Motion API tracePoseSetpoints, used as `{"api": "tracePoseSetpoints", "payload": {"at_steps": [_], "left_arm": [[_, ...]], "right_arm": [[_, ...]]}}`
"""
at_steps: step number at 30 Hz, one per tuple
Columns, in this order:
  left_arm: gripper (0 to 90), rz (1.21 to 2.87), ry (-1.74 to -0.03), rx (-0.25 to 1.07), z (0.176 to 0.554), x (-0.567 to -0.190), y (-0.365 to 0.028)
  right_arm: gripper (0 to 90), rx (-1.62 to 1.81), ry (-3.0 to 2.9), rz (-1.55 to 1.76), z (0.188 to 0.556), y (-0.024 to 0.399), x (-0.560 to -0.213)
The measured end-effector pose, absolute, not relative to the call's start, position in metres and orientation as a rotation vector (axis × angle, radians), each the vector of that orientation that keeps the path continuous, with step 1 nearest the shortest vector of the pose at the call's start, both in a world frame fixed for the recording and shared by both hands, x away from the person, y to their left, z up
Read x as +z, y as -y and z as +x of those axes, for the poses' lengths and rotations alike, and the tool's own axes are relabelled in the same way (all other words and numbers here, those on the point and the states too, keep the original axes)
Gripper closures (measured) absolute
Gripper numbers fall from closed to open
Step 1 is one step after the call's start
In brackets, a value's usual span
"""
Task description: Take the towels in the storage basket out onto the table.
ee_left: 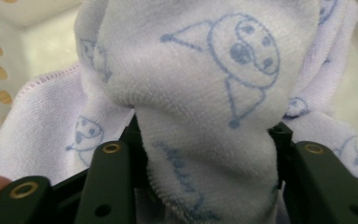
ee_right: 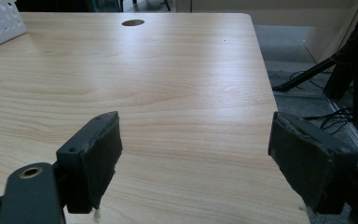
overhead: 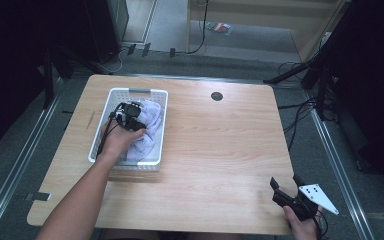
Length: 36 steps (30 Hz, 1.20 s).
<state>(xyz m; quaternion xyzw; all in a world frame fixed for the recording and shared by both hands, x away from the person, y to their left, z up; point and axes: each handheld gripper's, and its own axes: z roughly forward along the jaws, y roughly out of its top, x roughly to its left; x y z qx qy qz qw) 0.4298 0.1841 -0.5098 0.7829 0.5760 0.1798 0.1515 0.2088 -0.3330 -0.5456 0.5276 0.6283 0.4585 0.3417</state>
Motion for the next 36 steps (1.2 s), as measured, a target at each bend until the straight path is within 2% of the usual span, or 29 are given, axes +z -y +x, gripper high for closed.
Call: {"api": "tracePoseSetpoints", "payload": {"at_steps": [5,17,26,36], "left_arm": [[56.4,2.261,-1.655,0.521,0.430,-0.508,-0.183],[57.7,2.235,-1.612,0.392,0.429,-0.475,-0.201],[57.5,2.227,-1.568,0.454,0.421,-0.444,-0.201],[57.2,2.209,-1.545,0.450,0.418,-0.411,-0.207]], "right_arm": [[17.7,1.195,-1.633,1.369,0.209,0.333,-0.546],[18.0,1.195,-1.634,1.372,0.209,0.333,-0.546],[18.3,1.191,-1.637,1.369,0.209,0.333,-0.546],[18.3,1.193,-1.640,1.369,0.209,0.333,-0.546]]}}
